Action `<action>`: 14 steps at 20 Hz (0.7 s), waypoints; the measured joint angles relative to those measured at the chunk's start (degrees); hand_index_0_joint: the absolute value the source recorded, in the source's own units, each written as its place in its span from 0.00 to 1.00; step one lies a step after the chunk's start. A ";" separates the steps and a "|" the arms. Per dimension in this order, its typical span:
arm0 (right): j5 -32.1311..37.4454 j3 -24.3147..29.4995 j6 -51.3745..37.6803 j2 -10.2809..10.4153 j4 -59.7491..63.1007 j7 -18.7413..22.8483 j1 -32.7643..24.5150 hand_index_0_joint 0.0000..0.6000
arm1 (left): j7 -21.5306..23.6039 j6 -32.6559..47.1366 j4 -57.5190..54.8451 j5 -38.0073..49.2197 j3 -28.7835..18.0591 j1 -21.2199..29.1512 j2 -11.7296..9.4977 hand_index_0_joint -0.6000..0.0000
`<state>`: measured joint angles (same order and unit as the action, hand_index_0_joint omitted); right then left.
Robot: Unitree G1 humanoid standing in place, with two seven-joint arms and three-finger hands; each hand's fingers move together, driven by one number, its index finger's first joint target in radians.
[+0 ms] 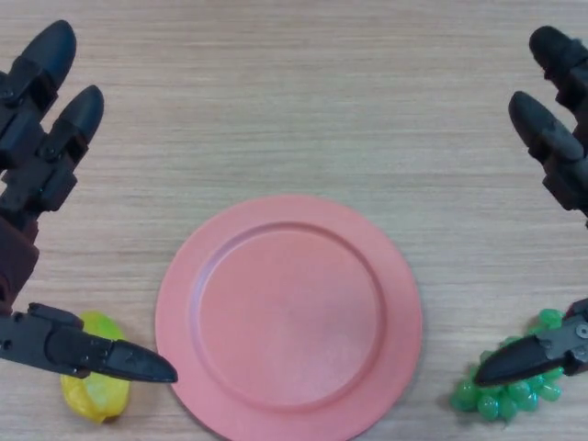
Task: Pick up the green grapes and place it on the plate
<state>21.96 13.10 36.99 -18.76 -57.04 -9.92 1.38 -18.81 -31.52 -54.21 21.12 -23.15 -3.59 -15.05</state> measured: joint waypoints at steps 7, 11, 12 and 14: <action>-14.04 3.01 -19.31 2.12 22.20 -15.32 0.96 0.00 | 0.00 3.28 3.36 -2.29 1.99 -0.97 0.76 1.00; -16.39 3.07 -26.08 1.97 27.45 -17.55 0.83 0.00 | 0.00 3.75 3.37 -2.73 1.99 -1.65 1.23 1.00; -16.39 3.07 -26.08 1.97 27.53 -17.55 0.80 0.00 | 0.00 3.92 3.38 -2.74 1.99 -1.75 1.26 1.00; -16.40 3.07 -26.06 1.97 27.35 -17.54 0.74 0.00 | 0.00 3.98 3.39 -2.73 1.98 -2.02 1.28 1.00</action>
<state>5.56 16.16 10.93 -16.79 -29.70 -27.46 2.12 -18.81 -27.54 -50.82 18.39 -21.17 -5.62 -13.77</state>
